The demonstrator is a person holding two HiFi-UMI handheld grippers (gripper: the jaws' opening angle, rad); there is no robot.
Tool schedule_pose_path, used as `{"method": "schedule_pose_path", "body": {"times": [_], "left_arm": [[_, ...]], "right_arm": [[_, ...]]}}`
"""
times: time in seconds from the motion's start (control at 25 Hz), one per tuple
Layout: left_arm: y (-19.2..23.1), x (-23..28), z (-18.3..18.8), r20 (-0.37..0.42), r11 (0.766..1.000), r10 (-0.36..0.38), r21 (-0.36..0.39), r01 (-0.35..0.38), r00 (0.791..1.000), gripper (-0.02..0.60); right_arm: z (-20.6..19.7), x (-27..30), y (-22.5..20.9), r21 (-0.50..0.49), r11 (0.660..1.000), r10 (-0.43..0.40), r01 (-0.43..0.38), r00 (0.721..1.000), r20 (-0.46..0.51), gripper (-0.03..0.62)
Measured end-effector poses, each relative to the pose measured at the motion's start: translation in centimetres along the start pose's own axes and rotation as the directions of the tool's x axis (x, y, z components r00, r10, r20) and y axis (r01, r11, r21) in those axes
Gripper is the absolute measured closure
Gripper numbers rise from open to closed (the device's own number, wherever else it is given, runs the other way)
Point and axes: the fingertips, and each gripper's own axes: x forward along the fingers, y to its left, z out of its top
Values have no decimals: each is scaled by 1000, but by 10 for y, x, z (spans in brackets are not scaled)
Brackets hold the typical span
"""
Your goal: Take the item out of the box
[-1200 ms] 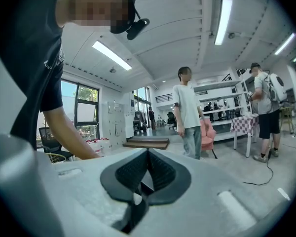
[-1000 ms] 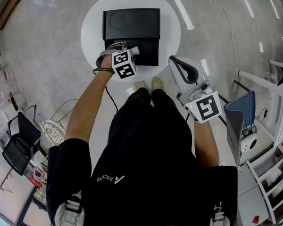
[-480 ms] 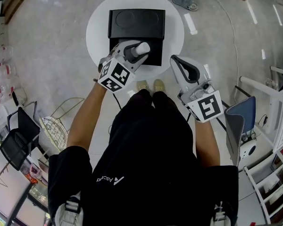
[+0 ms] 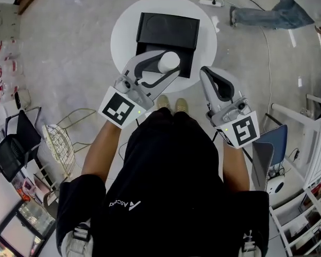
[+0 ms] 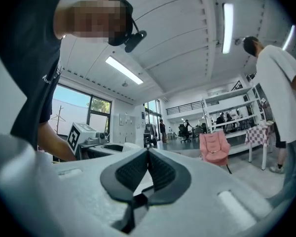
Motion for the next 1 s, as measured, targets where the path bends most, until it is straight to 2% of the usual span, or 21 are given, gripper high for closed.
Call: {"method": "schedule_pose_path", "body": {"times": [0.32, 0.52, 1.0], "left_arm": [[-16, -46, 55, 158, 997, 72, 2, -74, 985, 403], [-29, -65, 71, 189, 995, 95, 22, -101, 977, 403], [-38, -94, 87, 240, 994, 104, 1, -108, 965, 403]], "right_arm": [[34, -9, 32, 23, 998, 58, -60, 994, 89, 592], [46, -13, 51, 18, 995, 95, -98, 988, 122, 592], [51, -13, 87, 2, 993, 116, -118, 985, 128, 592]]}}
